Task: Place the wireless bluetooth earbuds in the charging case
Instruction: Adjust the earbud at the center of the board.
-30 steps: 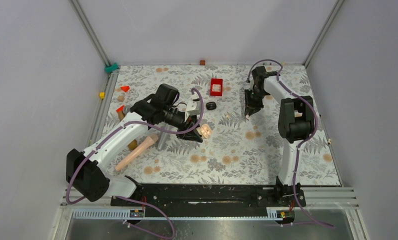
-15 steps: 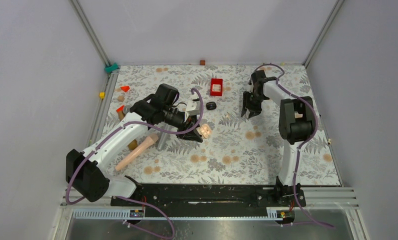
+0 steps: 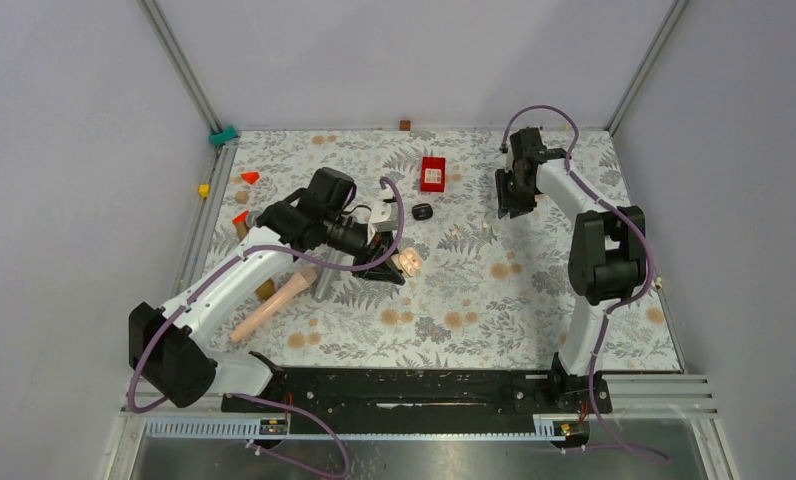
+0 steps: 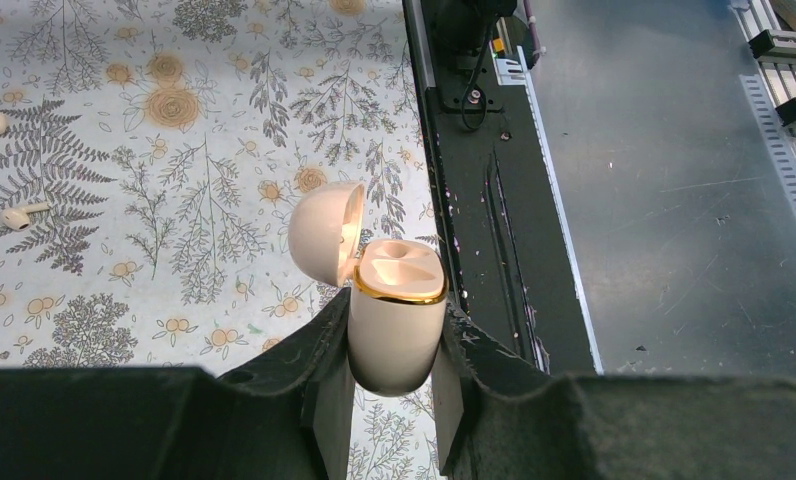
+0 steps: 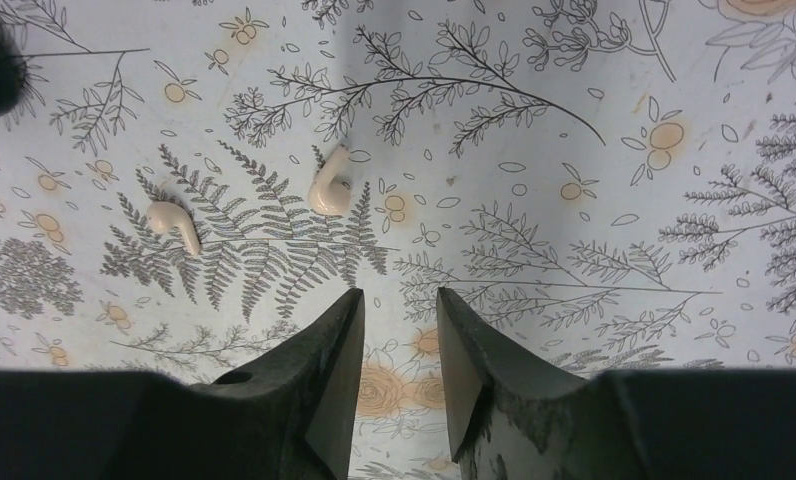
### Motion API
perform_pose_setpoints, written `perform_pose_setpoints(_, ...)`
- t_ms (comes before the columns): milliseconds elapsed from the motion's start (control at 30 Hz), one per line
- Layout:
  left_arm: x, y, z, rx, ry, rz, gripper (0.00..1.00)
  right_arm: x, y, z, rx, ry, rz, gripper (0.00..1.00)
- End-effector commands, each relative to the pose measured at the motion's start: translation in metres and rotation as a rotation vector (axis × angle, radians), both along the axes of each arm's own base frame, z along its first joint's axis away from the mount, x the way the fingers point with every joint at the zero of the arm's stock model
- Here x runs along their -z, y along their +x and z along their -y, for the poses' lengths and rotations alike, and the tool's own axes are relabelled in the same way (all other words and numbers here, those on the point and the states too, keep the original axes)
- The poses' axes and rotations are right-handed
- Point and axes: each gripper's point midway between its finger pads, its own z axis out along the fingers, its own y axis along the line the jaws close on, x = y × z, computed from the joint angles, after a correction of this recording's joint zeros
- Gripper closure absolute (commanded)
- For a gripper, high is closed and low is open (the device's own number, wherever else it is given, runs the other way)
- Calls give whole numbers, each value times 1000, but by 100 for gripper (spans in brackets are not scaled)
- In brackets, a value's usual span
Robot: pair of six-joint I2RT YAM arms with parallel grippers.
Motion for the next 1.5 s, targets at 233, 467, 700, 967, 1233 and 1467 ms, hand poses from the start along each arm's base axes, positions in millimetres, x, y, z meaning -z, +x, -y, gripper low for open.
perform_pose_setpoints(233, -9, 3, 0, 7, -35, 68, 100, 1, -1, -32, -557, -378, 131, 54)
perform_pose_setpoints(467, -12, 1, -1, 6, -39, 83, 100, 4, 17, -24, -826, -647, 215, 49)
perform_pose_setpoints(700, -11, 2, -1, 6, -38, 85, 100, -10, 31, -14, -903, -773, 269, 49)
perform_pose_setpoints(967, -12, 1, -2, 5, -40, 89, 100, -12, 52, -10, -849, -859, 290, 52)
perform_pose_setpoints(1233, -12, 1, -3, 5, -40, 94, 100, 12, 53, -4, -878, -891, 196, 53)
perform_pose_setpoints(1467, -12, 1, -3, 6, -41, 94, 100, 28, 39, -9, -919, -823, 135, 54)
